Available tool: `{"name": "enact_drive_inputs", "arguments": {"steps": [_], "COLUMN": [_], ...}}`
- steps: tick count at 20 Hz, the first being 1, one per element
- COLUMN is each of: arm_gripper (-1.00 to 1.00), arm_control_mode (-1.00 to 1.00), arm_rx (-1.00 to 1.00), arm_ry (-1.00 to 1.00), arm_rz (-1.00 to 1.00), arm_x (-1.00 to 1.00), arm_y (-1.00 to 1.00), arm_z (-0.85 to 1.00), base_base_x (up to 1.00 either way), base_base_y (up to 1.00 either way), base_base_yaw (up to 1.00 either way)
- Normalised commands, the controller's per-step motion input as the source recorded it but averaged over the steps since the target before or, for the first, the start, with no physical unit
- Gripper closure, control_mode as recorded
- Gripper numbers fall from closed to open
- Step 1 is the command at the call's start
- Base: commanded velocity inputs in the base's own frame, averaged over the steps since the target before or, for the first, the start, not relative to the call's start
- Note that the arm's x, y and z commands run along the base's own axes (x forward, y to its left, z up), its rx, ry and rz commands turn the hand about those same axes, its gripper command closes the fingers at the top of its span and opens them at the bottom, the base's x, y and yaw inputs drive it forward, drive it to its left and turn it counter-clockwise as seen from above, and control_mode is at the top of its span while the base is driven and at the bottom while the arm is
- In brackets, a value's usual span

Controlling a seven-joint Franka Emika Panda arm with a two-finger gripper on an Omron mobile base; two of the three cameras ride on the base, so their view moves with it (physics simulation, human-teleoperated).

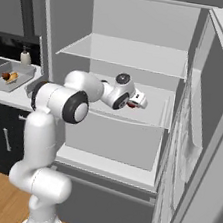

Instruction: Place one bell pepper and one chicken drumstick in each tupperware on the nearby counter, to pack two identical lunches.

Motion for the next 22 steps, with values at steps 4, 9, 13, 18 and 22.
{"name": "enact_drive_inputs", "arguments": {"steps": [4,9,13,18,22], "arm_gripper": [1.00,1.00,1.00,1.00,1.00], "arm_control_mode": [-1.00,-1.00,-1.00,-1.00,-1.00], "arm_rx": [0.00,0.00,0.00,-0.01,-0.08], "arm_ry": [0.00,-0.01,-0.02,-0.04,0.00], "arm_rz": [0.00,0.00,0.00,0.01,0.08], "arm_x": [0.02,-0.10,-0.96,-1.00,-1.00], "arm_y": [-0.10,-0.02,0.00,0.00,0.05], "arm_z": [-0.24,-0.20,0.10,0.68,0.78], "base_base_x": [0.00,0.00,0.00,0.00,0.00], "base_base_y": [0.00,0.00,0.00,0.00,0.00], "base_base_yaw": [0.00,0.00,0.00,0.00,0.00]}}
